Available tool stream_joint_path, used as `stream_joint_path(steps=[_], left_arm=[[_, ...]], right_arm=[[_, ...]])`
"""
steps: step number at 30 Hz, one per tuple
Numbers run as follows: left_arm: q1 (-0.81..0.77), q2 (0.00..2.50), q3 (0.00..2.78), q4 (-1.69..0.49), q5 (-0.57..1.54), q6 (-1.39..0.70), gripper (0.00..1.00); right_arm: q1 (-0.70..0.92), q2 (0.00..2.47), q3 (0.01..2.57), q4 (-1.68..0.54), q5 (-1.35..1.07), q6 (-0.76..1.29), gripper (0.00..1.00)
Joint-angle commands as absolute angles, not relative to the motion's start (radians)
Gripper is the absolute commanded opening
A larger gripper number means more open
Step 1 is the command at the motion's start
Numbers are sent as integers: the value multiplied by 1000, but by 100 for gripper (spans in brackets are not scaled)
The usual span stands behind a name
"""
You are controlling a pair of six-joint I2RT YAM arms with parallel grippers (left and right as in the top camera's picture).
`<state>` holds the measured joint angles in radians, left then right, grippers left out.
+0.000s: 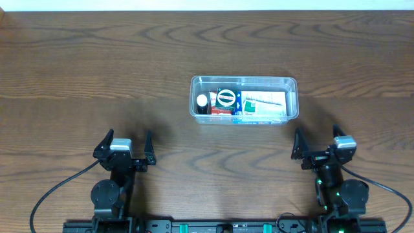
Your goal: Pack container
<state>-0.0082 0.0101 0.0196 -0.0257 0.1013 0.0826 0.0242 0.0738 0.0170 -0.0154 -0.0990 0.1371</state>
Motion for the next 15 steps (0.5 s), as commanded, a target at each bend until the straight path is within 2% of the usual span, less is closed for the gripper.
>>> stream_joint_path(steps=[1,15], left_arm=[[-4,4,4,-62,120,85,98],[-4,4,4,-62,120,86,98]], right_arm=[[31,52,5,-68,-74,110,99],[31,5,5,-71,-67,-35,99]])
